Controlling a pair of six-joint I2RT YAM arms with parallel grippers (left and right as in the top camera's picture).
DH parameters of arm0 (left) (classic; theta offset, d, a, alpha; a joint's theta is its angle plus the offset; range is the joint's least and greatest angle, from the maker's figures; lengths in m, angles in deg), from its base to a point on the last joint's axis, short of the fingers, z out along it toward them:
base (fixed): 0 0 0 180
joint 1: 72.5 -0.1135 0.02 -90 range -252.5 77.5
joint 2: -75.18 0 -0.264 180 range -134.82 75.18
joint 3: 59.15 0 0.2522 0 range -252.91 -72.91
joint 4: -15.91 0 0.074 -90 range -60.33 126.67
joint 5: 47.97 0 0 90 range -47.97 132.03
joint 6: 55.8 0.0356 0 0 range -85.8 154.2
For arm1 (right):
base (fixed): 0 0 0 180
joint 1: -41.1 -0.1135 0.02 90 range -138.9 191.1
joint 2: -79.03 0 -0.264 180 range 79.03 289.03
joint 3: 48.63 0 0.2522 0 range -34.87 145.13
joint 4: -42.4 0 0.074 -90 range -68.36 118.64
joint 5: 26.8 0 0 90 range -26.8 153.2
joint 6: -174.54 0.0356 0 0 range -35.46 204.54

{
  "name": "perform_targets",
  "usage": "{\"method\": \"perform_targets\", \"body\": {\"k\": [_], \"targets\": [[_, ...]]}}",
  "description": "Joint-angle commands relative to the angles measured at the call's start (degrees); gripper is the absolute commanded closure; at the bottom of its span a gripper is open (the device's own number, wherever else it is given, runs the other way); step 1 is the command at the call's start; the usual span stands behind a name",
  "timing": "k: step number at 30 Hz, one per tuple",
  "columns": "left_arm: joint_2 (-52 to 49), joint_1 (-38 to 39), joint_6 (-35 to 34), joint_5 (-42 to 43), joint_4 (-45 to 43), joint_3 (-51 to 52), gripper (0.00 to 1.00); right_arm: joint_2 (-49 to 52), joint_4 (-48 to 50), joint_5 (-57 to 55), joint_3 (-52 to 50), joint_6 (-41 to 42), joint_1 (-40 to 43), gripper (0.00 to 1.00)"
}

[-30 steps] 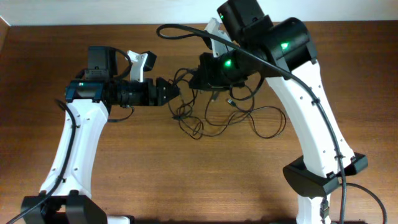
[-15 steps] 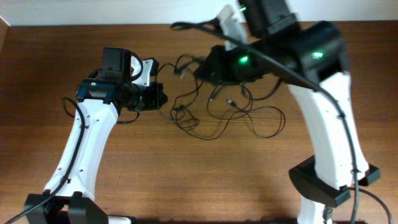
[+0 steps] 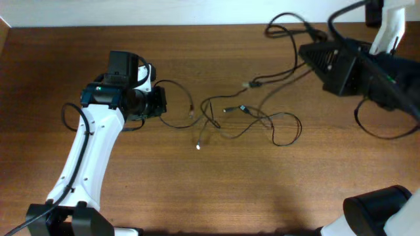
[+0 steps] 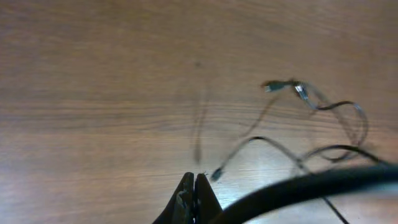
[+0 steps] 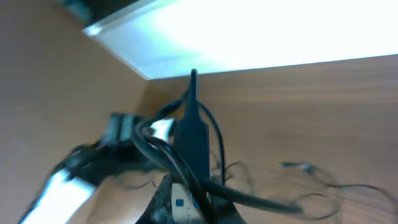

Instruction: Untangle cables

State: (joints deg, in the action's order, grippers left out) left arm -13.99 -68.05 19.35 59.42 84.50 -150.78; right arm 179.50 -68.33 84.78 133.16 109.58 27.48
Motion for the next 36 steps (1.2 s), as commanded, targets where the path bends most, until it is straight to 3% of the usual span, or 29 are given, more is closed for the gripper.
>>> {"method": "perform_targets", "body": {"k": [1,6,10,15,22,25,28,31,34,36], "targets": [[1.81,-0.98,8.35,20.48,-1.49,-3.91,1.0,1.49,-0.35,-15.04,-2.97,-0.81,0.17,0.96],[5.29,-2.01,9.55,33.57,-2.34,-13.49,1.0,1.53,-0.35,-28.04,-10.67,-0.59,0.2,0.96],[6.97,-2.01,5.53,40.3,-5.07,-23.41,1.0,1.66,-0.11,-28.98,-19.23,-0.61,0.22,0.96],[7.23,-2.01,-5.88,40.28,-13.94,-35.15,1.0,2.12,0.96,-30.18,-30.84,-0.59,0.2,0.96],[7.1,-1.99,-27.39,39.36,-42.99,-39.47,1.0,2.12,5.55,-26.38,-46.31,3.93,0.2,0.96],[6.99,-2.01,-30.14,34.62,-49.44,-39.47,1.0,2.14,7.04,-25.62,-50.88,3.96,0.15,0.96],[6.99,-2.01,-31.01,25.44,-49.83,-39.47,1.0,2.14,8.11,-25.42,-54.71,3.96,0.2,0.93],[6.73,-2.49,-30.95,21.16,-49.64,-39.47,1.0,2.14,8.26,-24.59,-56.41,3.93,0.2,0.31],[6.19,-3.32,-30.51,20.02,-49.11,-39.45,1.0,2.14,8.31,-22.71,-56.52,3.93,0.15,0.0],[5.86,-4.04,-30.51,16.85,-47.63,-39.45,1.0,2.14,8.31,-21.2,-56.52,3.91,0.15,0.01]]}}
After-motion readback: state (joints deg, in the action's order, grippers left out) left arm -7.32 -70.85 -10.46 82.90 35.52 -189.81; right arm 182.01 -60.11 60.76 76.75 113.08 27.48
